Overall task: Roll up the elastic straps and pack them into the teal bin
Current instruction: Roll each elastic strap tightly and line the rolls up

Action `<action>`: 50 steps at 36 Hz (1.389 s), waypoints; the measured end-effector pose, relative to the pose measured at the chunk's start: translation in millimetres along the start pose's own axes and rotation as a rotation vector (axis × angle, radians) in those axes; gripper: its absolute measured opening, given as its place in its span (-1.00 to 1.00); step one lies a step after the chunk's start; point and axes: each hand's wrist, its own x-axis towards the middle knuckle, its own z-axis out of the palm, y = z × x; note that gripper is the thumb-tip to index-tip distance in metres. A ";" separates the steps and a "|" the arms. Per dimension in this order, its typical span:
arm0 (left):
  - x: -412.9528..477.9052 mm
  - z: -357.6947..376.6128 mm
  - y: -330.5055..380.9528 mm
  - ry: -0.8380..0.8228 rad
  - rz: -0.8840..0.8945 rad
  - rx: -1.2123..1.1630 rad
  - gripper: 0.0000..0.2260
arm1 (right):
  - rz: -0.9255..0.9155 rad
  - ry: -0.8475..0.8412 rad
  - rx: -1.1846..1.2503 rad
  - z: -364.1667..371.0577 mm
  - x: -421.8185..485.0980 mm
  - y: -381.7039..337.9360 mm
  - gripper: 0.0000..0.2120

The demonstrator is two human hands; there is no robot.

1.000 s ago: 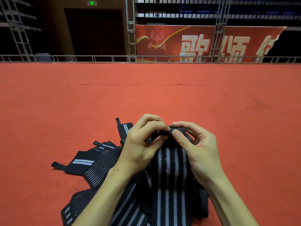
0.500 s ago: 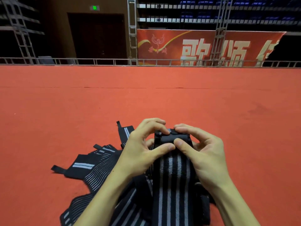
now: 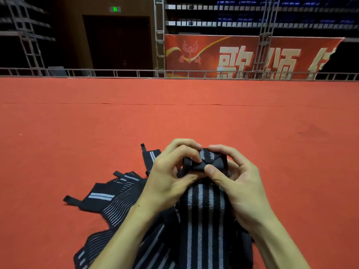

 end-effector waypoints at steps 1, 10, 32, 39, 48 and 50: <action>-0.2 0.7 0.5 -0.009 -0.065 -0.053 -0.83 | -0.019 0.008 -0.015 -0.6 0.2 0.9 -0.67; 0.0 2.3 17.3 -0.071 -0.410 -0.252 -0.72 | -0.055 0.015 0.003 -5.2 1.7 7.4 -0.63; 4.1 -7.5 16.2 0.029 -0.233 -0.027 -0.60 | 0.168 -0.100 0.157 -1.5 1.1 0.2 -0.58; 3.6 -8.0 15.5 -0.006 -0.113 -0.045 -0.60 | 0.263 -0.076 0.321 0.9 1.9 -3.5 -0.46; 4.4 -9.4 10.7 -0.075 -0.069 -0.052 -0.58 | 0.181 -0.046 0.242 3.0 4.5 7.8 -0.44; 4.7 -9.8 11.7 -0.087 -0.136 -0.122 -0.65 | 0.179 -0.066 0.280 3.3 3.5 6.2 -0.50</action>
